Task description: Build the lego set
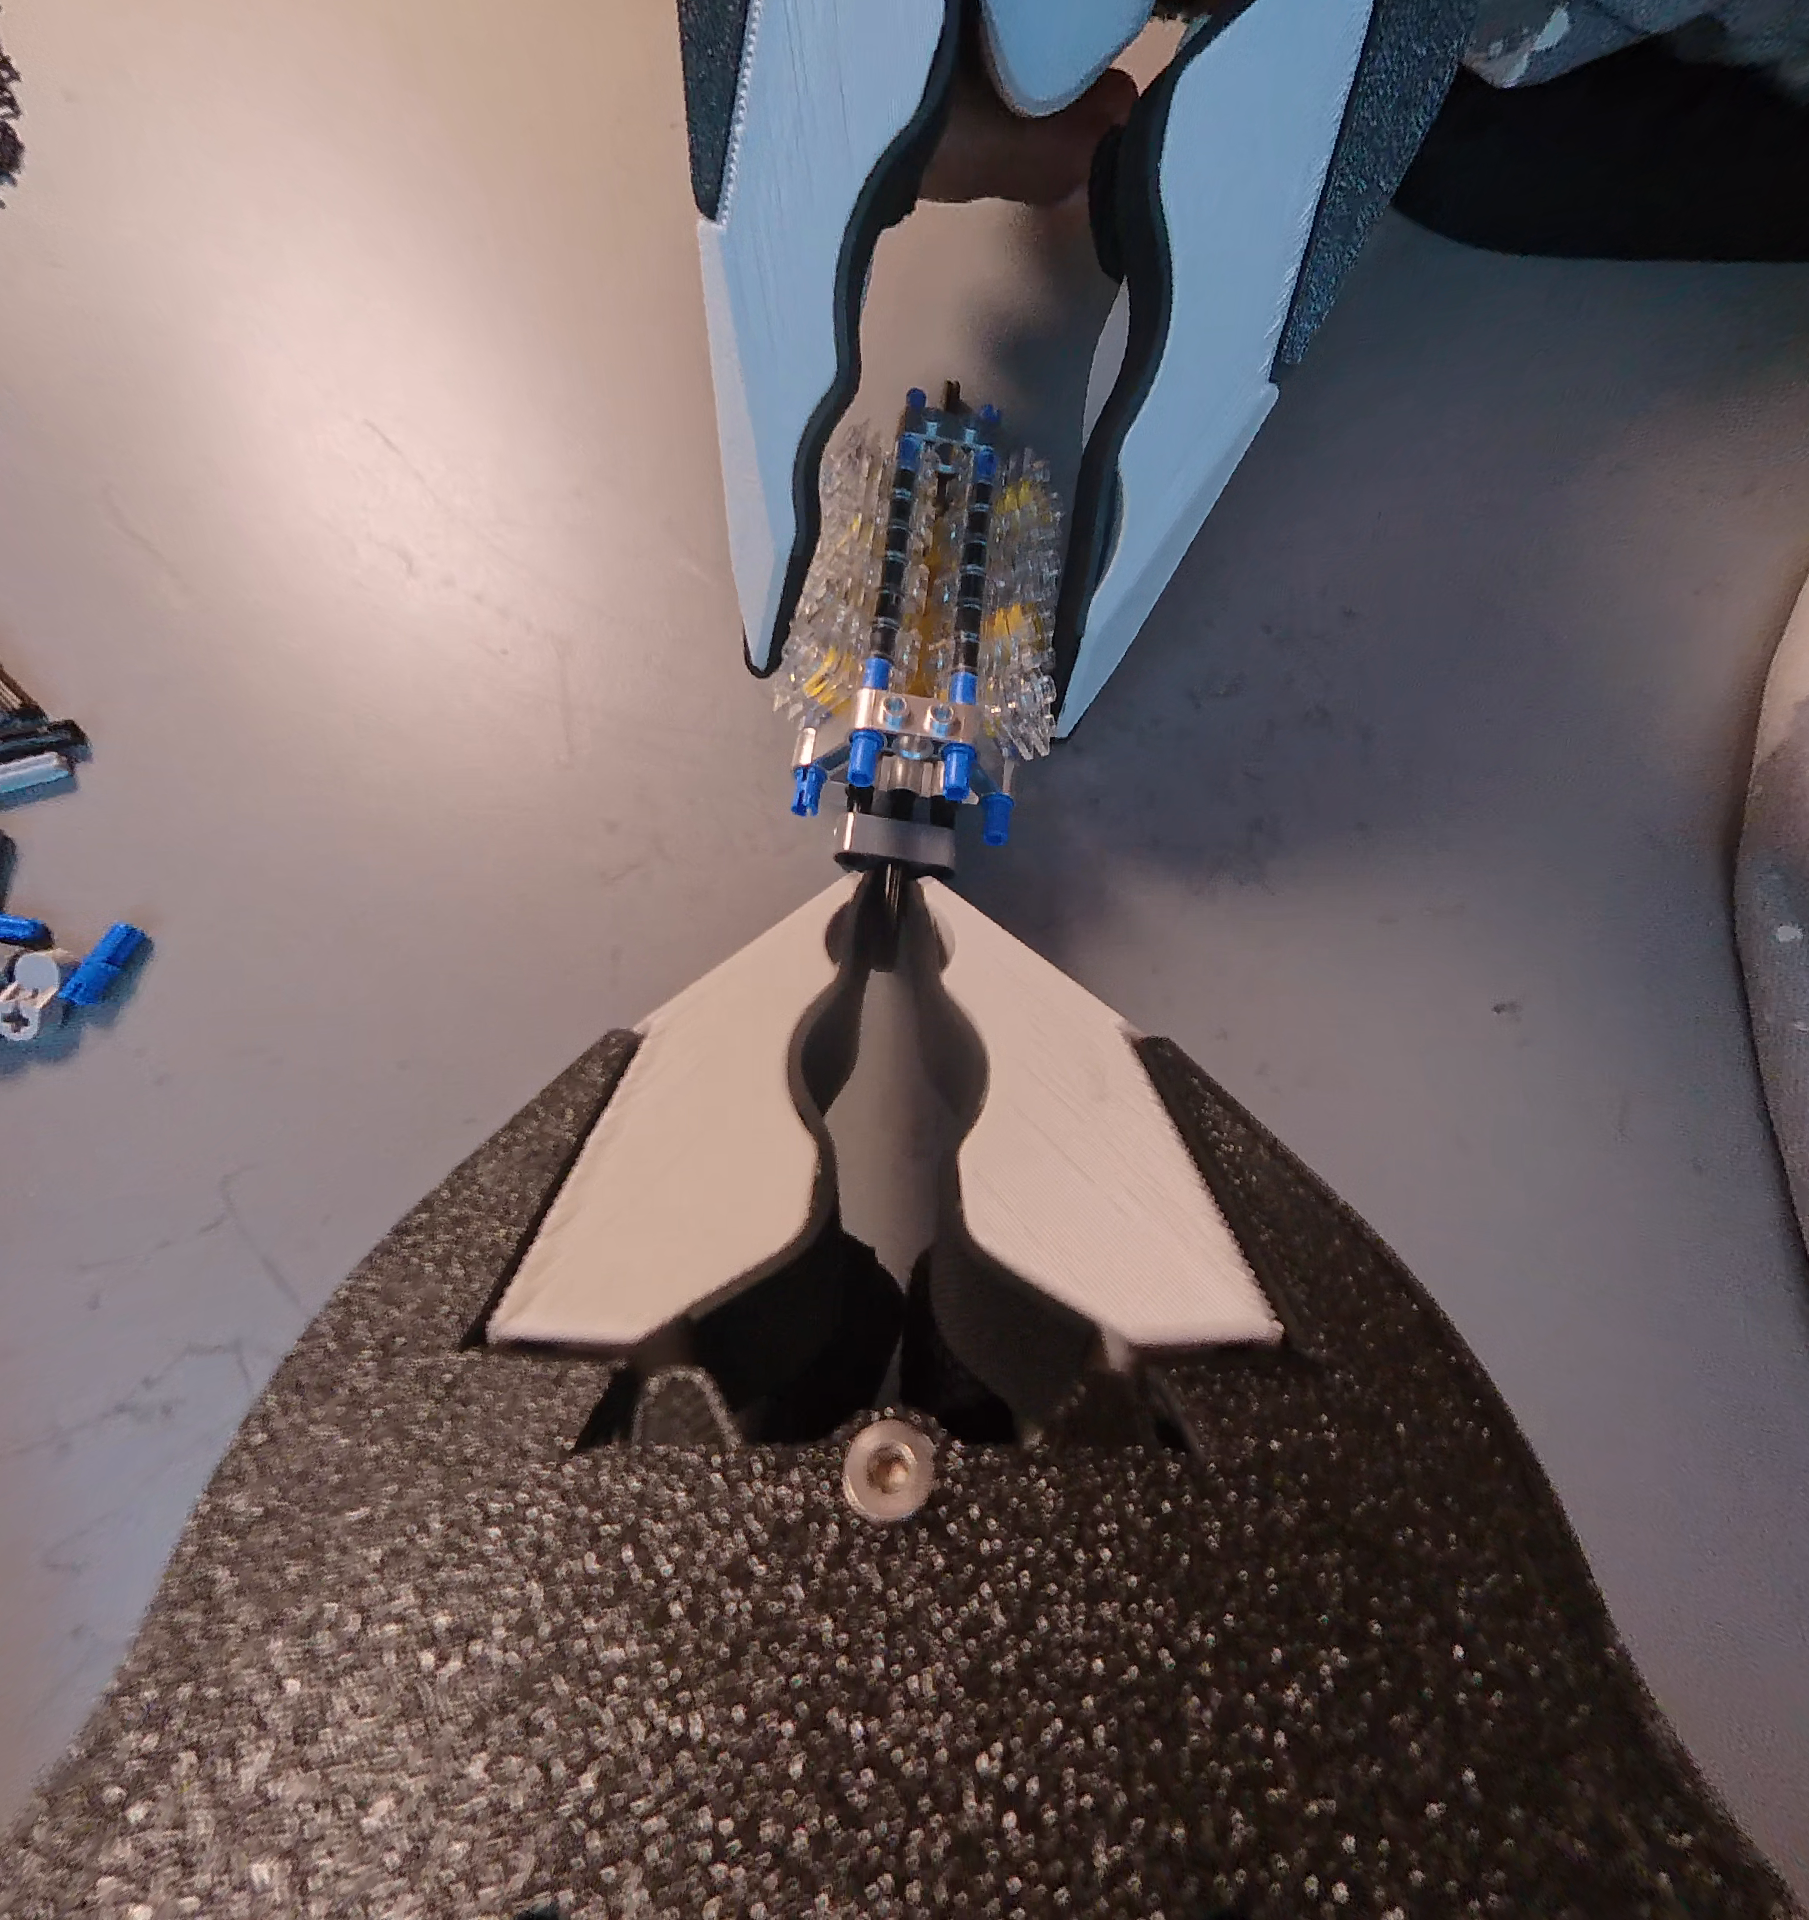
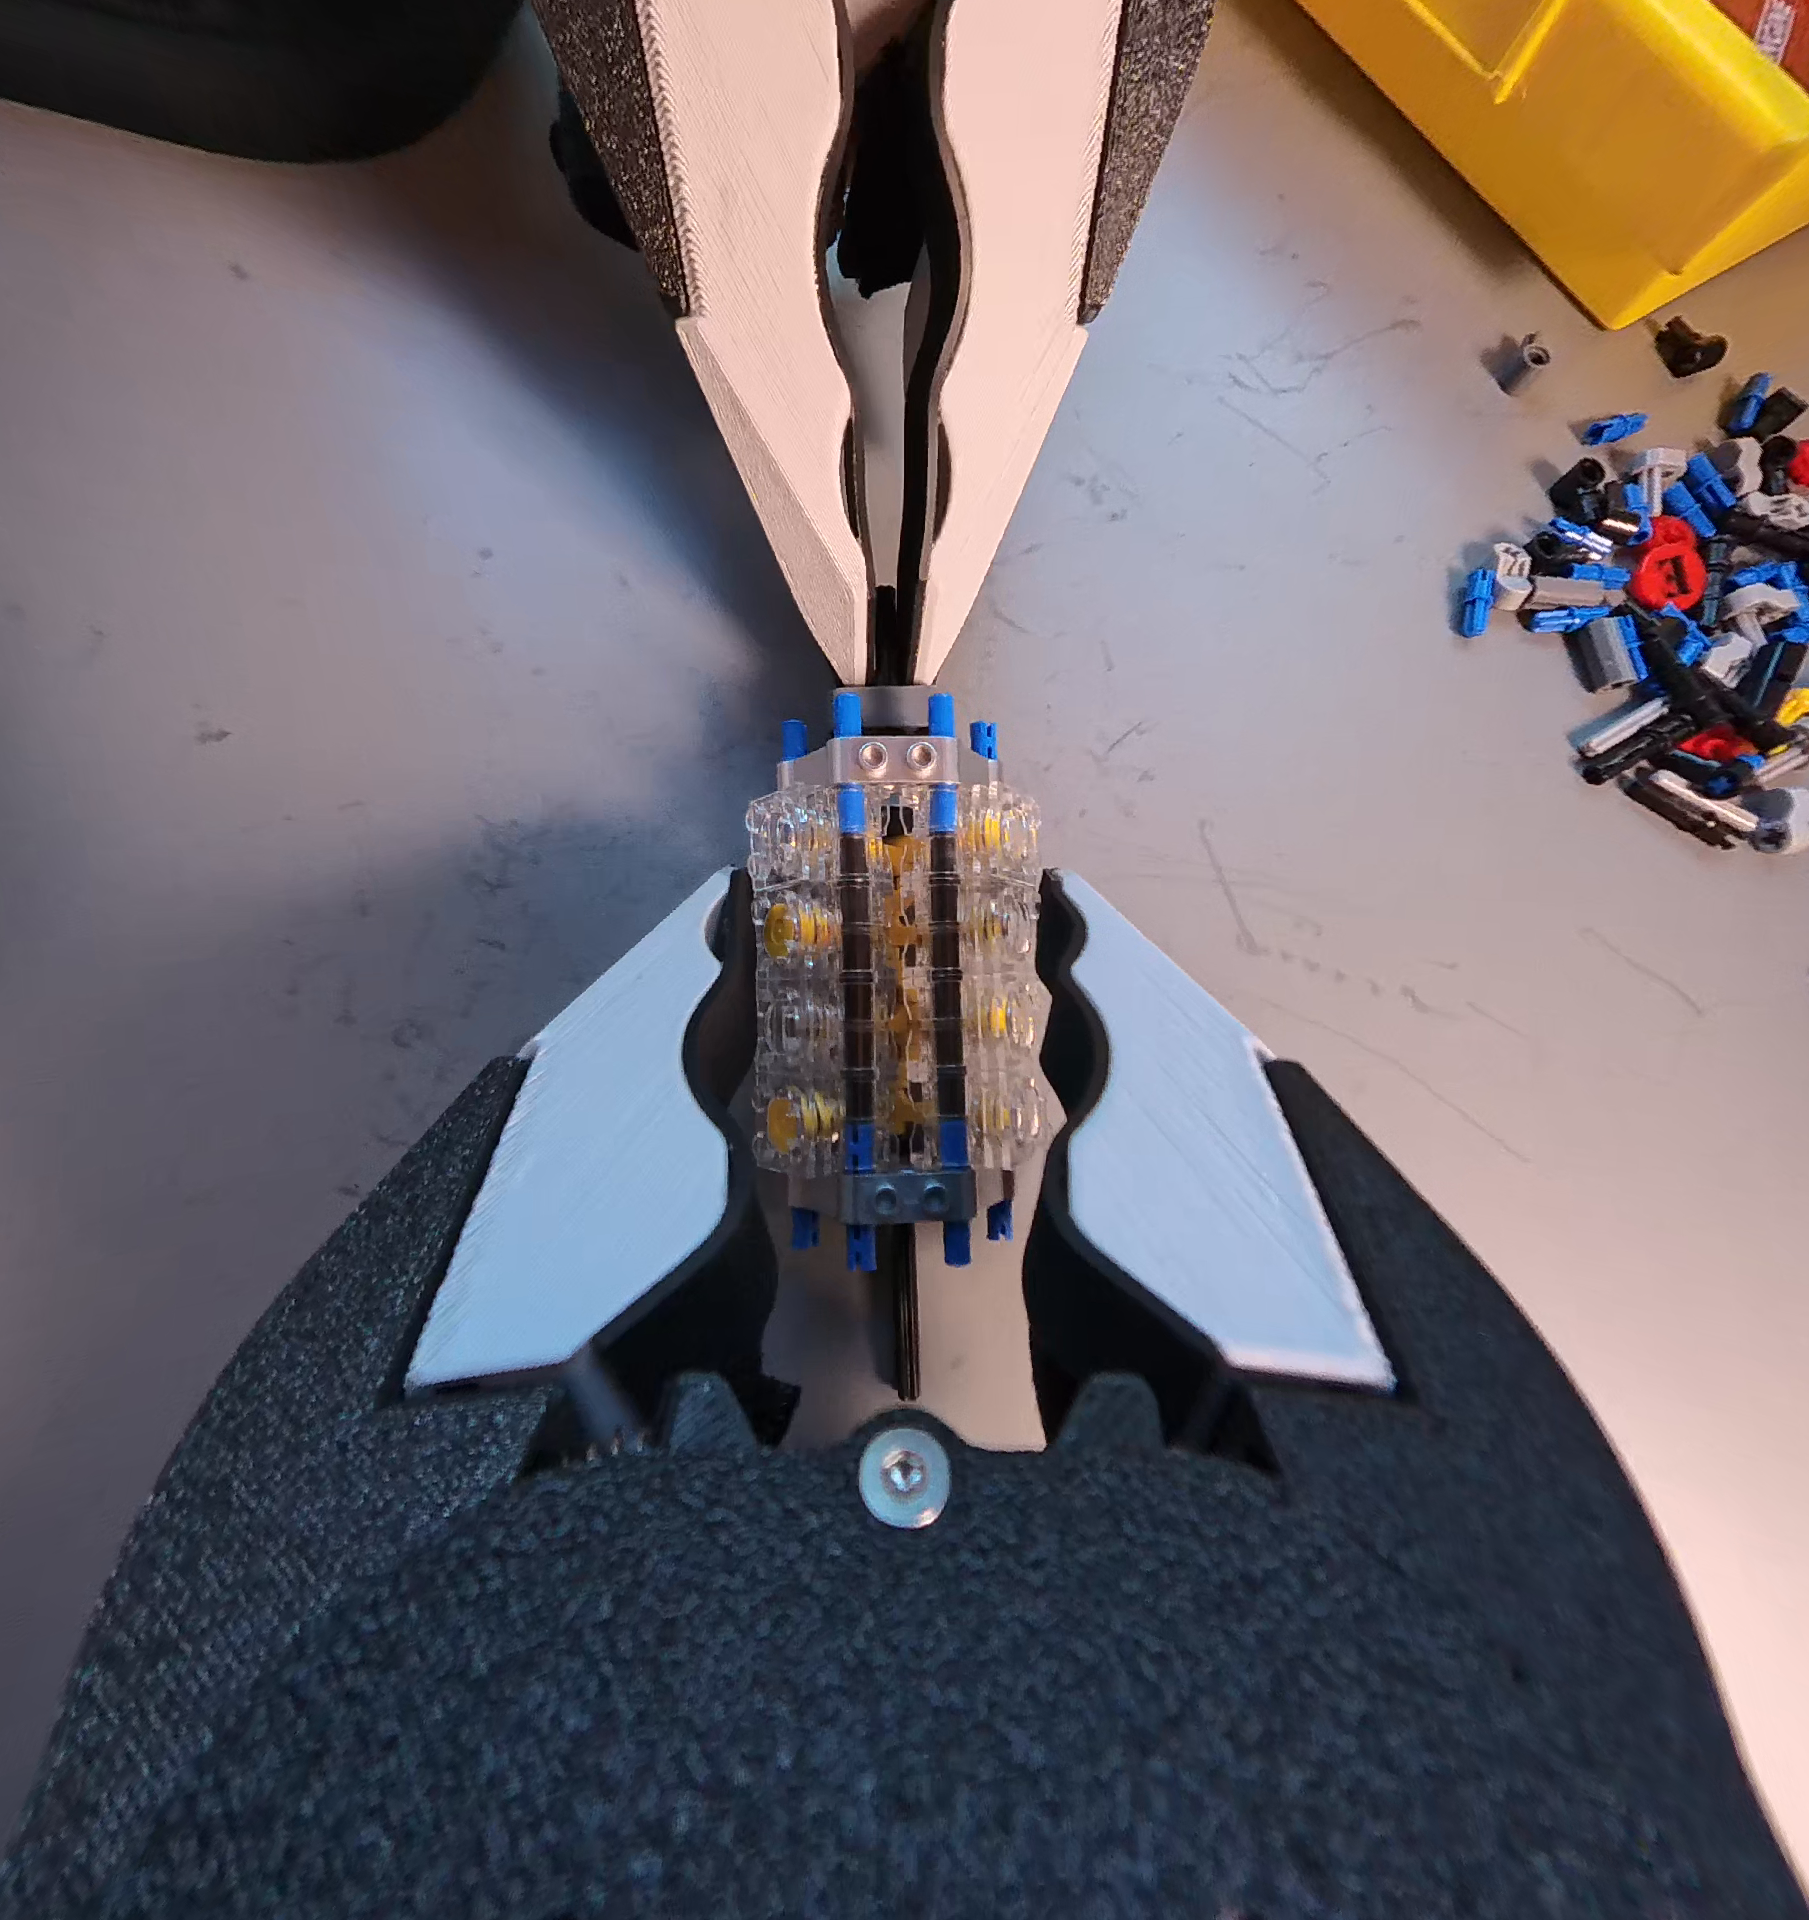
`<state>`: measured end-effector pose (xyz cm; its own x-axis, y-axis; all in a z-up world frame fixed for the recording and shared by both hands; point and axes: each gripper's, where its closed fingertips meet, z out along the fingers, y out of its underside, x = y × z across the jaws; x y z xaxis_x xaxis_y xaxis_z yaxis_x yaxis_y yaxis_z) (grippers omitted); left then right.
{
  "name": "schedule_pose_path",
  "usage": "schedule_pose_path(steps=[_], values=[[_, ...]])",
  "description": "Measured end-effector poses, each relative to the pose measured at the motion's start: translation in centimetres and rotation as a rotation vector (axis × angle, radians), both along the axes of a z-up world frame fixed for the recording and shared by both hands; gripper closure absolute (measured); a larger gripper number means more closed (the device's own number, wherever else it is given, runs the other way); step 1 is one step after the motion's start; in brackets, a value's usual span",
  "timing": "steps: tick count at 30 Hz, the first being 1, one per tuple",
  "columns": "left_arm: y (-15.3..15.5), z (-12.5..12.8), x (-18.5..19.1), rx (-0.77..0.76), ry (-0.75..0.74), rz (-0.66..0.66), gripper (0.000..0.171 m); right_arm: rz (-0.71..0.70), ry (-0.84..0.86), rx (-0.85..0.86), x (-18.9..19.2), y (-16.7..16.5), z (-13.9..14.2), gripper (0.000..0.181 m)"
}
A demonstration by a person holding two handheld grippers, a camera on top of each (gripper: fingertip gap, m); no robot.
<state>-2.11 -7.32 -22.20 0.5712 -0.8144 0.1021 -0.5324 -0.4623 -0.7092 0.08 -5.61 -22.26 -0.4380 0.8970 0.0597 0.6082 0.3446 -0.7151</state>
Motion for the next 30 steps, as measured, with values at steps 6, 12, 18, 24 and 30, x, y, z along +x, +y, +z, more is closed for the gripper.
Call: schedule_pose_path(steps=[6,12,18,24,30], values=[[0.1,0.0,0.3,-0.007,0.015,0.009,0.171,-0.006,-0.010,-0.005,0.2,0.1,0.0,0.132],[0.4,0.1,0.7,-0.008,0.017,0.014,0.171,-0.004,-0.019,-0.010,0.7,0.3,0.0,0.132],[0.6,-0.1,0.7,-0.044,-0.054,0.052,0.169,-0.001,-0.002,-0.001,0.6,0.7,0.0,0.129],[1.2,-0.1,1.4,-0.019,-0.084,0.142,0.168,-0.117,-0.012,0.085,1.0,2.3,1.4,0.108],[0.6,-0.8,3.0,-0.032,-0.067,0.158,0.153,-0.586,-0.070,0.012,4.2,3.2,1.9,0.084]])
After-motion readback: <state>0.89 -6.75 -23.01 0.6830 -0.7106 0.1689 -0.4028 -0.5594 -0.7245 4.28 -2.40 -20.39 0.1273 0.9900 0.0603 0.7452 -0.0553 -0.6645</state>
